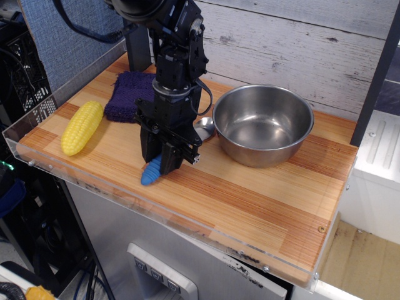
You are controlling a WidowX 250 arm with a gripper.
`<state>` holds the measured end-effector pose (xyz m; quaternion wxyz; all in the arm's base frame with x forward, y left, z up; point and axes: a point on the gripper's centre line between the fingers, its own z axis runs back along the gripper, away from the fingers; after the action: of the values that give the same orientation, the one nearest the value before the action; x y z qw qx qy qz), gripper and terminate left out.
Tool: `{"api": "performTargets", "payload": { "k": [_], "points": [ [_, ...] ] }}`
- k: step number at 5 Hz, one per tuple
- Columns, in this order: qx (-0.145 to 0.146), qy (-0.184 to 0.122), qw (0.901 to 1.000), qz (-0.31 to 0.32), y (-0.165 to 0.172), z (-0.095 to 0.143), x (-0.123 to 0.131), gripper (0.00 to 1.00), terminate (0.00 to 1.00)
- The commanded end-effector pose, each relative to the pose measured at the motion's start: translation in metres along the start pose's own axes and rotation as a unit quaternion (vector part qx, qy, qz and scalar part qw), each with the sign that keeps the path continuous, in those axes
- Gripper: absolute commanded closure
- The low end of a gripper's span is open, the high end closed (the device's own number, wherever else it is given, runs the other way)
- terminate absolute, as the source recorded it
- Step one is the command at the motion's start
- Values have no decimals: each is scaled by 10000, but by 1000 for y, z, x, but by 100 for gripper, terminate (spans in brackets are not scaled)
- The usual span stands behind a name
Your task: Move the spoon near the steel pan.
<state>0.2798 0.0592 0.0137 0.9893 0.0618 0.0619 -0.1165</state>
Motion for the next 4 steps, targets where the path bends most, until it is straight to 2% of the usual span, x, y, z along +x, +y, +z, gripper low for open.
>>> {"api": "performTargets", "payload": {
  "k": [1,2,3,4],
  "points": [
    [-53,-528,9984,185,27,48,-13,0,0],
    [-95,-1263,9913,347,36,94,-33,0,0],
    [17,-1794,9820,589,44,135,-57,0,0],
    [-47,-1882,9799,658,50,150,-66,0,0]
  ]
}}
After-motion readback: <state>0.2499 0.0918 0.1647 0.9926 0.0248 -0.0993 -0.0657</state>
